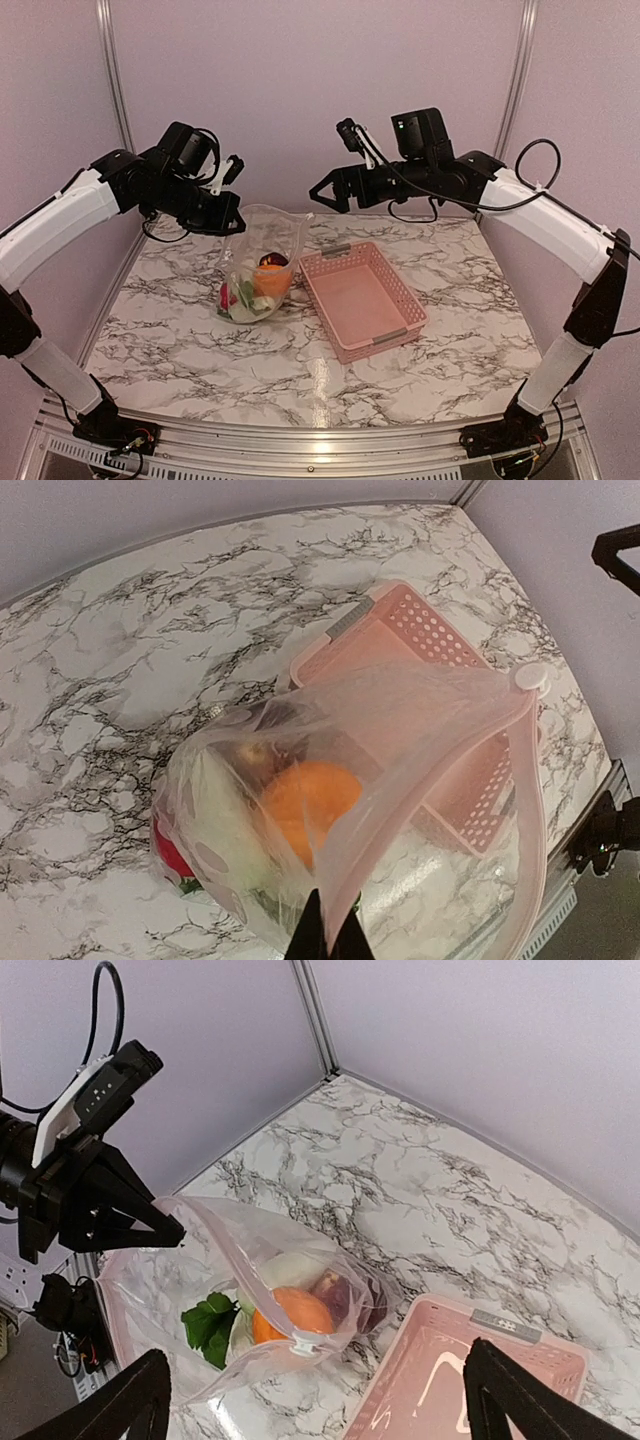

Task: Place the food in the zip-top bag and seal the zipper
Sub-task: Pass from the left arm to the right

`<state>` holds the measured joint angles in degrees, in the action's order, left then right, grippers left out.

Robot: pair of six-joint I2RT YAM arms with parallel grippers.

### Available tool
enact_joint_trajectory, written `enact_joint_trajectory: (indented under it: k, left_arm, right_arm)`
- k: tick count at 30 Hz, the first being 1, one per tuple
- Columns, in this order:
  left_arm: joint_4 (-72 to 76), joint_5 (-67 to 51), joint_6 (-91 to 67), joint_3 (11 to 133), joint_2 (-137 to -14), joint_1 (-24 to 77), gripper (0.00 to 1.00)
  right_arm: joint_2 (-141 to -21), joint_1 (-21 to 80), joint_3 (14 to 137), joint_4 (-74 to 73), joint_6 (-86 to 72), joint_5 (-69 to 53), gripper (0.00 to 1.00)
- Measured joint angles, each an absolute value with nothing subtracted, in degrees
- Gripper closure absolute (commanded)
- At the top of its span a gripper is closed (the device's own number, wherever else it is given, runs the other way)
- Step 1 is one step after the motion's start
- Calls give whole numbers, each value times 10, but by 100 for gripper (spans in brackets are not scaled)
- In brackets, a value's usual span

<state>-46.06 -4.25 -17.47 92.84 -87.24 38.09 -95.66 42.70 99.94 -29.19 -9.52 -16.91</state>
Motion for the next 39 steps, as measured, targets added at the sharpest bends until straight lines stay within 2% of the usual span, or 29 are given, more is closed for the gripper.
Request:
enact_joint_trajectory:
  k: [5, 10, 16, 23, 30, 39]
  left_arm:
    - [-455, -101, -114, 882, -829, 381, 100]
    - [-454, -154, -71, 847, -795, 381, 100]
    - [-452, -186, -43, 841, -789, 381, 100]
    - [-449, -213, -27, 842, -801, 381, 100]
    - [-440, -226, -23, 849, -825, 381, 100]
    - [-439, -217, -21, 859, -827, 381, 100]
  right_arm:
    - [-917, 409, 958, -285, -44, -197, 26]
    - [-884, 410, 890, -281, 27, -260, 38]
    - [-879, 419, 854, -308, 84, -310, 36]
    - [-857, 455, 809, -312, 130, -306, 37]
    - [-865, 463, 807, -301, 161, -292, 48]
    - [-884, 466, 780, -270, 168, -290, 56]
